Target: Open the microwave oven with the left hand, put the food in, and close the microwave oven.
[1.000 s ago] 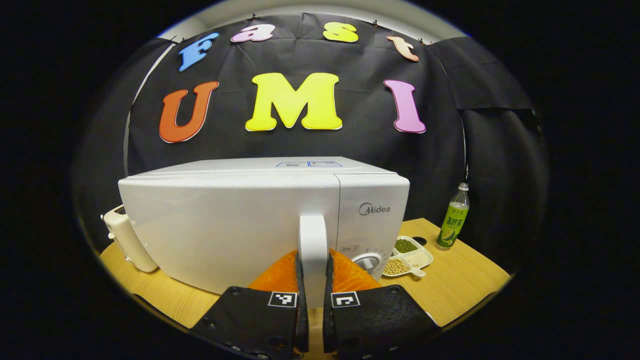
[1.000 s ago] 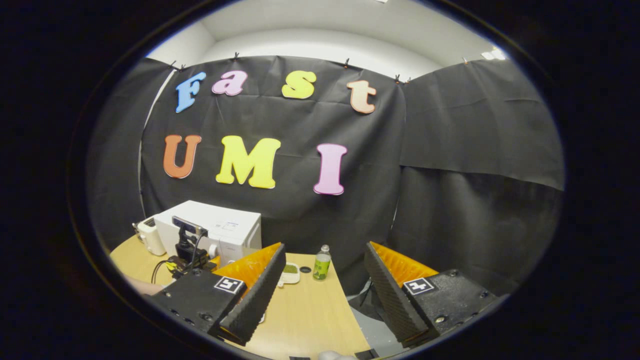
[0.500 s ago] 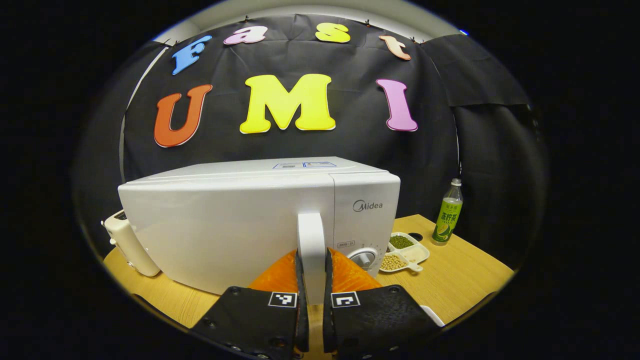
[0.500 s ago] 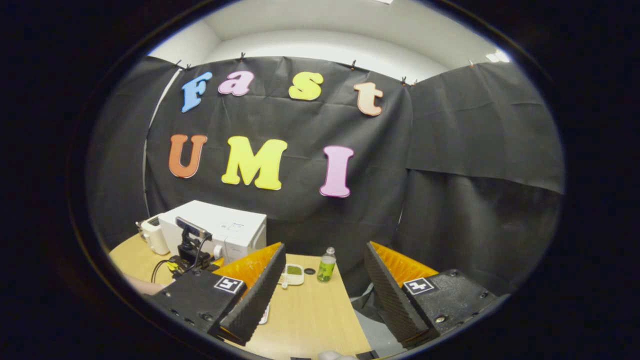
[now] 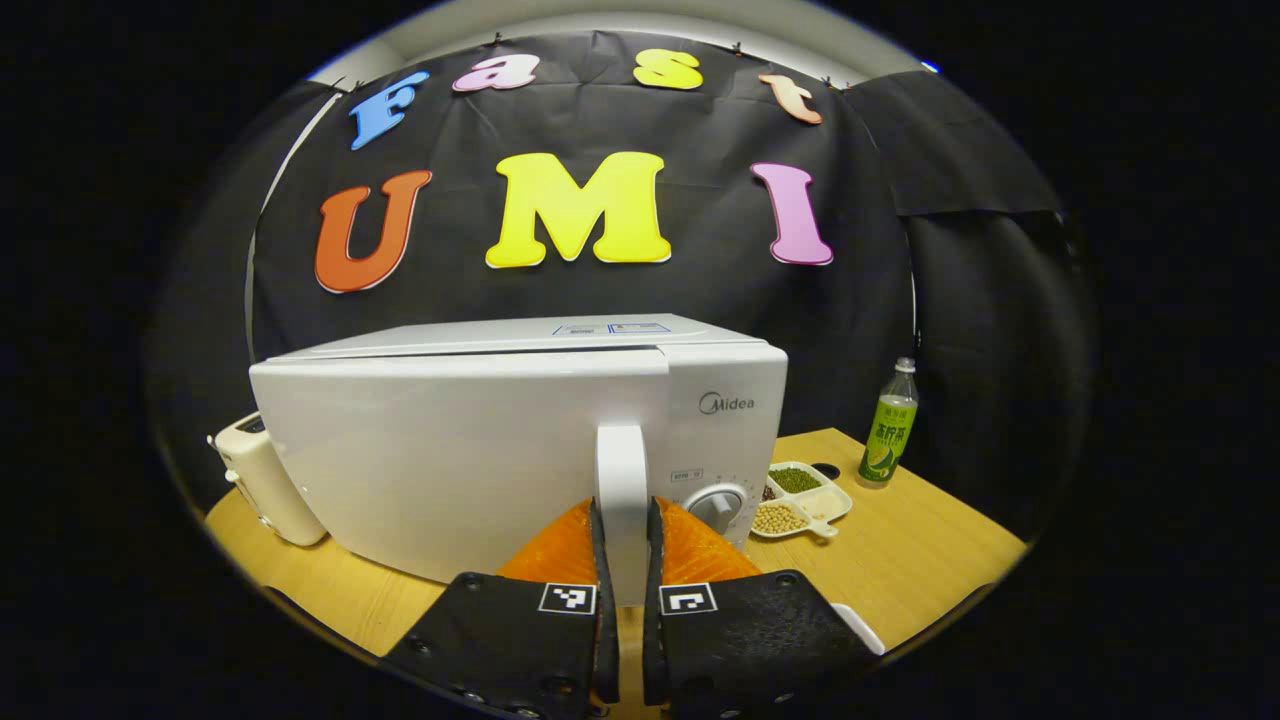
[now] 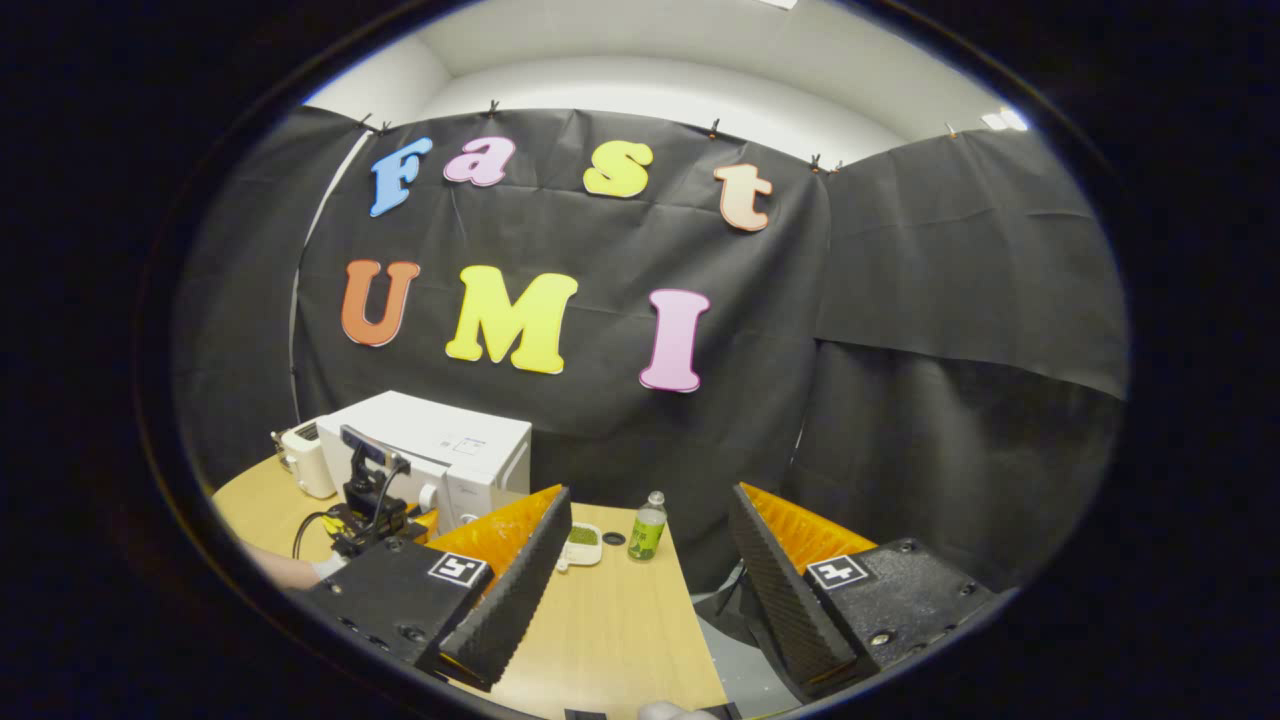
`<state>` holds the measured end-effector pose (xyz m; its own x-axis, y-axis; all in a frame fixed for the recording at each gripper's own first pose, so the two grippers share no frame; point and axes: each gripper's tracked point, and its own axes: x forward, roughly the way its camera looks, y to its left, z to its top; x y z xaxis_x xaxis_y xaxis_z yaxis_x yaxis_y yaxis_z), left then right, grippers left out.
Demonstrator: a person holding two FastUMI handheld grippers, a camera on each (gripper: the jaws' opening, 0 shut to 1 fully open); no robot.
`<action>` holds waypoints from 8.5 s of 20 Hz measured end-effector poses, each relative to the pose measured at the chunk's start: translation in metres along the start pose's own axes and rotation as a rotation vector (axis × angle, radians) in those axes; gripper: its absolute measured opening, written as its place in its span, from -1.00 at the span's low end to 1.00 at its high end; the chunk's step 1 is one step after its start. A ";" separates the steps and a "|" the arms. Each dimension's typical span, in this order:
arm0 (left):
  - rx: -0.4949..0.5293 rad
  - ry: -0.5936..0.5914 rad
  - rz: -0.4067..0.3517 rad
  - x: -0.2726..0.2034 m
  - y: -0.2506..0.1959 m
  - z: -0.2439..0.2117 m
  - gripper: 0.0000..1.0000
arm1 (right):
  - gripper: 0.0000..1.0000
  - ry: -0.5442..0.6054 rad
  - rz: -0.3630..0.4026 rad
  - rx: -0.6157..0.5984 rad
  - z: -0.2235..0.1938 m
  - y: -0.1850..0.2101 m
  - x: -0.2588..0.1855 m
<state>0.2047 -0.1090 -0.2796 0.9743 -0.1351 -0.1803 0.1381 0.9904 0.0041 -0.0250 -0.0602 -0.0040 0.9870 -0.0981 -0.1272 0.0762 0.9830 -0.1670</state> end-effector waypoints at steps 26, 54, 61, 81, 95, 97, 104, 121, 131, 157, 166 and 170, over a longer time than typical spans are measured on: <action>-0.014 0.098 0.290 -0.292 0.226 -0.070 0.63 | 0.94 0.091 0.326 0.050 -0.065 0.188 0.021; 0.054 0.060 0.485 -0.362 0.218 0.030 0.66 | -0.16 0.945 0.468 0.369 -0.375 0.216 0.165; 0.034 0.061 0.512 -0.353 0.215 0.036 0.69 | -0.43 1.108 0.432 0.373 -0.394 0.220 0.174; 0.003 0.076 0.542 -0.354 0.224 0.041 0.69 | -0.93 1.119 0.475 0.792 -0.373 0.233 0.166; 0.069 0.117 0.423 -0.342 0.172 0.068 0.69 | -0.93 0.685 0.492 1.241 -0.238 0.324 0.150; 0.063 0.099 0.364 -0.339 0.175 0.067 0.70 | -0.94 0.609 0.450 1.320 -0.233 0.349 0.152; 0.093 0.091 0.296 -0.345 0.201 0.041 0.70 | -0.93 0.482 0.277 1.503 -0.251 0.428 0.181; 0.026 0.131 0.342 -0.336 0.274 0.003 0.70 | -0.92 0.342 0.108 1.454 -0.250 0.531 0.314; 0.012 0.136 0.363 -0.334 0.288 -0.005 0.70 | -0.95 0.312 0.117 1.496 -0.242 0.536 0.343; 0.050 0.014 0.485 -0.373 0.372 0.033 0.69 | 1.00 0.113 0.324 0.351 -0.106 0.312 0.124; -0.011 -0.013 0.400 -0.337 0.389 0.003 -0.12 | 1.00 0.157 0.261 0.219 -0.106 0.253 0.062; -0.005 0.028 0.386 -0.318 0.400 -0.030 -1.00 | 1.00 0.183 0.234 0.252 -0.107 0.244 0.050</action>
<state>-0.0555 0.3315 -0.2496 0.9492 0.2486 -0.1931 -0.2389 0.9683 0.0725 0.0273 0.1582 -0.1553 0.9420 0.1301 -0.3094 -0.0935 0.9871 0.1303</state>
